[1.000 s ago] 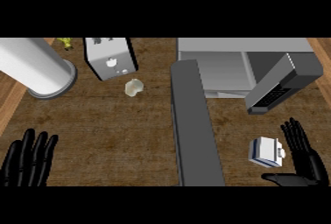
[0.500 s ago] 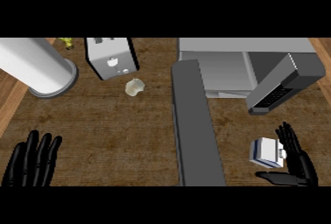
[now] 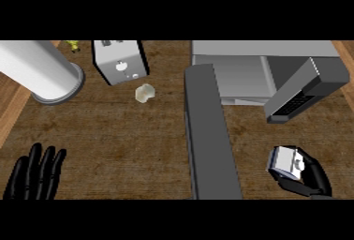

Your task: Pick up the milk, place it into the microwave and close the microwave

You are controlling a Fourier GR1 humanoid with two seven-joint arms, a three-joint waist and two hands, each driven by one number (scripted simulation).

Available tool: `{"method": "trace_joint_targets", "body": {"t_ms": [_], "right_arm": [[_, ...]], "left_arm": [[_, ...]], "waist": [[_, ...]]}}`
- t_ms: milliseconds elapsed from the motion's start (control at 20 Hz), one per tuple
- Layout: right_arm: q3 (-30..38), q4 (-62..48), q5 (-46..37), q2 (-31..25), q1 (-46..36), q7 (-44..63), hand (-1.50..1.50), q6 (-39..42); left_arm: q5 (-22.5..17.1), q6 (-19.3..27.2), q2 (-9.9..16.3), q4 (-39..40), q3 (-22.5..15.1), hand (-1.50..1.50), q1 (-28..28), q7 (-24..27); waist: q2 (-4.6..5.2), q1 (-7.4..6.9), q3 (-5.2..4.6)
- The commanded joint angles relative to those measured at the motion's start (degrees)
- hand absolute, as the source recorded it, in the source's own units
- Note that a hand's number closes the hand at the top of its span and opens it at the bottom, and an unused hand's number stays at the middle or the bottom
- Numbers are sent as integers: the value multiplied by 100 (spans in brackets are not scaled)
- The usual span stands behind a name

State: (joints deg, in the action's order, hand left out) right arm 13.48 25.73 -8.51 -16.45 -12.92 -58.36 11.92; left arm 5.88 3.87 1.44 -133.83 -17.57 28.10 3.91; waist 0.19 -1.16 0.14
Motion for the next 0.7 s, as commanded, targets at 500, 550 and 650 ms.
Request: {"method": "trace_joint_targets", "body": {"t_ms": [500, 550, 650], "right_arm": [[-573, 798, 350, 495, 300, -974, 150, 1008], [-551, 1032, 439, 481, 187, -645, 150, 927], [-574, 957, 451, 799, 370, -857, 150, 545]], "left_arm": [[-107, -9, 35, 205, 114, -150, 182, 287], [-213, -58, 139, -277, 132, -150, 250, -90], [-256, -143, 185, 4, 220, -150, 400, 351]], "waist": [[-34, 80, -12], [-41, 85, -14], [-33, 58, -13]]}}
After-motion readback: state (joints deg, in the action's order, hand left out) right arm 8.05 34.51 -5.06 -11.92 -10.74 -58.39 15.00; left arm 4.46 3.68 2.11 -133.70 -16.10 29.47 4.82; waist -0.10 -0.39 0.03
